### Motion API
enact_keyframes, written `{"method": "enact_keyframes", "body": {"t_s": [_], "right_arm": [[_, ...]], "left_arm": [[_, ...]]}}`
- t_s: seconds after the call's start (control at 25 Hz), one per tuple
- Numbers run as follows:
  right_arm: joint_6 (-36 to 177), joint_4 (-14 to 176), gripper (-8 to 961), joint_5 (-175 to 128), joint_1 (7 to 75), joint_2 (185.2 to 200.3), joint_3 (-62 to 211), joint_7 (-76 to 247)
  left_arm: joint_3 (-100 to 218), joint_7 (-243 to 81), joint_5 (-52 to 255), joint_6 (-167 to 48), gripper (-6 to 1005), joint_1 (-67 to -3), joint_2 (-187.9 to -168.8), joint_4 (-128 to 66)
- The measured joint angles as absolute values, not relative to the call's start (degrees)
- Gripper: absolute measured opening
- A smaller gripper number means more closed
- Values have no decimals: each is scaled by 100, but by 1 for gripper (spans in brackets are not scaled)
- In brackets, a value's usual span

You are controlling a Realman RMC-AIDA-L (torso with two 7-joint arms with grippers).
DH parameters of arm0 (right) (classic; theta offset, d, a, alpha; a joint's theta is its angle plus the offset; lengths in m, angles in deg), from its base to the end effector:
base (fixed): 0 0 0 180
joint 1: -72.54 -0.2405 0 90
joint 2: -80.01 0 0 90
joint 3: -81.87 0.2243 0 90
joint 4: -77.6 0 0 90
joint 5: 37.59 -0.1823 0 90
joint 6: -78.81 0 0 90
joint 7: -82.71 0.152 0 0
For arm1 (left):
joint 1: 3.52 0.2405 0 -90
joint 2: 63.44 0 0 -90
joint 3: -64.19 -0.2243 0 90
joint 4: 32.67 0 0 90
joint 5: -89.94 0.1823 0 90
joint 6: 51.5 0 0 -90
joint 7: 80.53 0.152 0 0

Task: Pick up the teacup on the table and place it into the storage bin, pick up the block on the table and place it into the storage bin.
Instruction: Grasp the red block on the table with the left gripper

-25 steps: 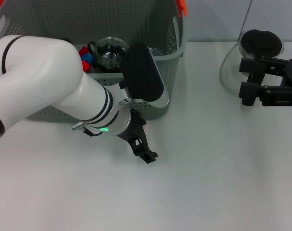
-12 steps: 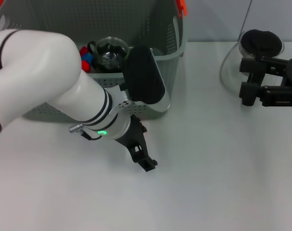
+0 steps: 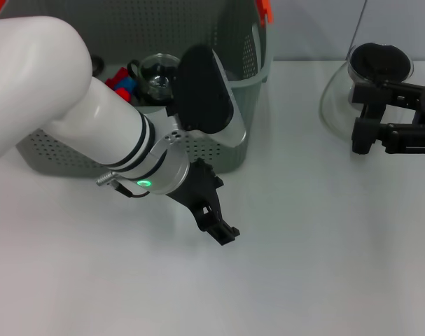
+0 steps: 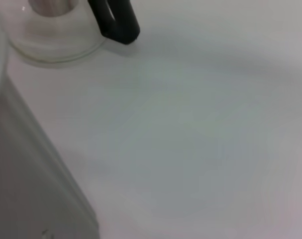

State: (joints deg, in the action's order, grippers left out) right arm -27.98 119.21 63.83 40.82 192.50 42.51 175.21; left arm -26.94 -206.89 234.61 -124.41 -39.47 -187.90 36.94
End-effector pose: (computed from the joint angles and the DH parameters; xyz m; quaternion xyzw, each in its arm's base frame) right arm 0.1795 0.2930 0.0745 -0.9144 0.2019 0.3481 0.0445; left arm -0.1370 0.3090 -0.0661 -0.9770 -0.0955 0.1451 0.1237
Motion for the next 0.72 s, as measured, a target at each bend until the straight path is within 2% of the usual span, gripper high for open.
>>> {"method": "enact_keyframes", "body": {"t_s": [0.72], "right_arm": [[-2803,11923,944,6402,4082,19268,4250,17507]], "left_arm": [[-2662,-20844,23702,-11701,949,-4105,-18789,3017]]}}
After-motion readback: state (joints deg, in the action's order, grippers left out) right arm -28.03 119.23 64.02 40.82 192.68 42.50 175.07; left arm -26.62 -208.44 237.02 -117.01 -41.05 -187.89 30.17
